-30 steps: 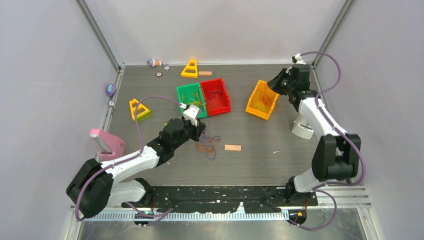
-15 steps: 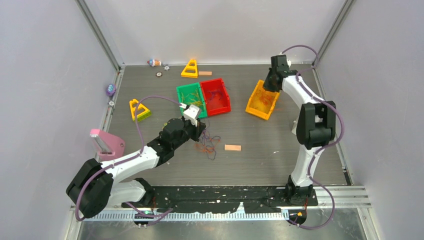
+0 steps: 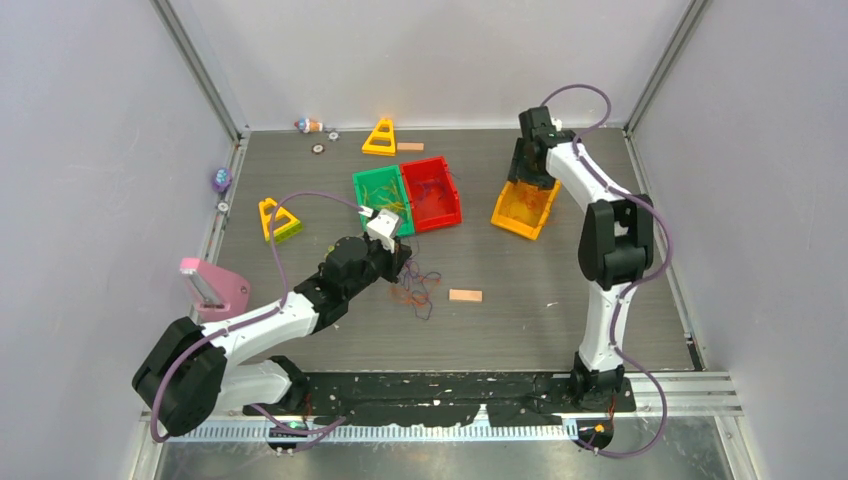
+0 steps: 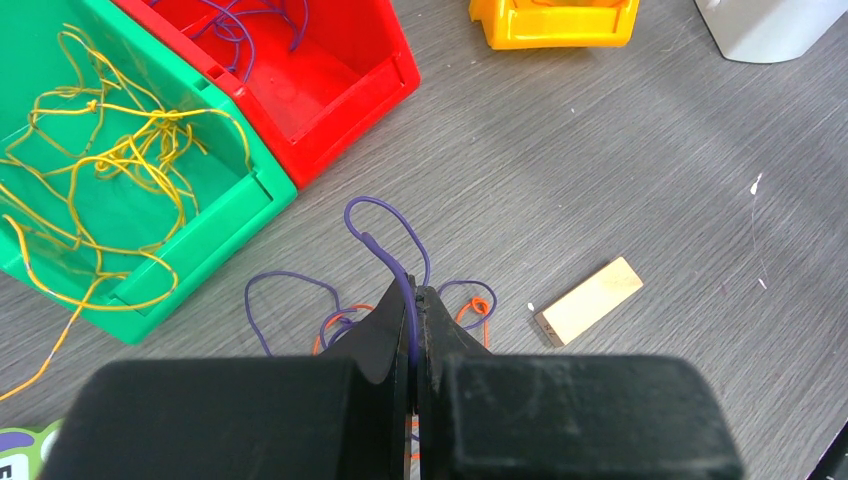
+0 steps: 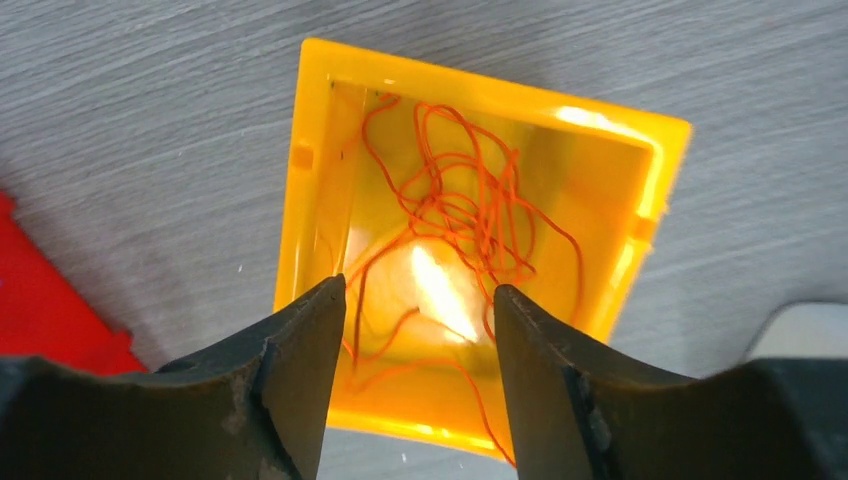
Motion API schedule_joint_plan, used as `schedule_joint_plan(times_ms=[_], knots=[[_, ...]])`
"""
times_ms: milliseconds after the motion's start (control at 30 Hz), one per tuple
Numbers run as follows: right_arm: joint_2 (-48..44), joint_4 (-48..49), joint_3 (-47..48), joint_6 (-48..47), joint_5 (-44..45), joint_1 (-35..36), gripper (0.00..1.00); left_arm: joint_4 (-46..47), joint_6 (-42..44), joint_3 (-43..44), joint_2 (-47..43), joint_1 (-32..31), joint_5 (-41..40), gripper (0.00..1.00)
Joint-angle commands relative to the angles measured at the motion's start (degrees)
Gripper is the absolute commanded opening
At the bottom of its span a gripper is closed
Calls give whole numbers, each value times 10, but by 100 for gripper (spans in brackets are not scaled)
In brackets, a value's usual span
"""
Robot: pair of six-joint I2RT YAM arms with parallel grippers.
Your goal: Untangle the cables
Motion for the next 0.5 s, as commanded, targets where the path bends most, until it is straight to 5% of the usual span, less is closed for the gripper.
schedule_joint_plan(times_ms=[0,167,467], knots=[[-125,-15,-12,-16,9,-3,64,34,5,1,-8,0,6,0],[-195,-19,-84,-22,-3,-21,75,30,4,3,-10,0,6,0],[-296,87,-268,-3,-74,-84,76,31,4,1,-13,0,21,0]])
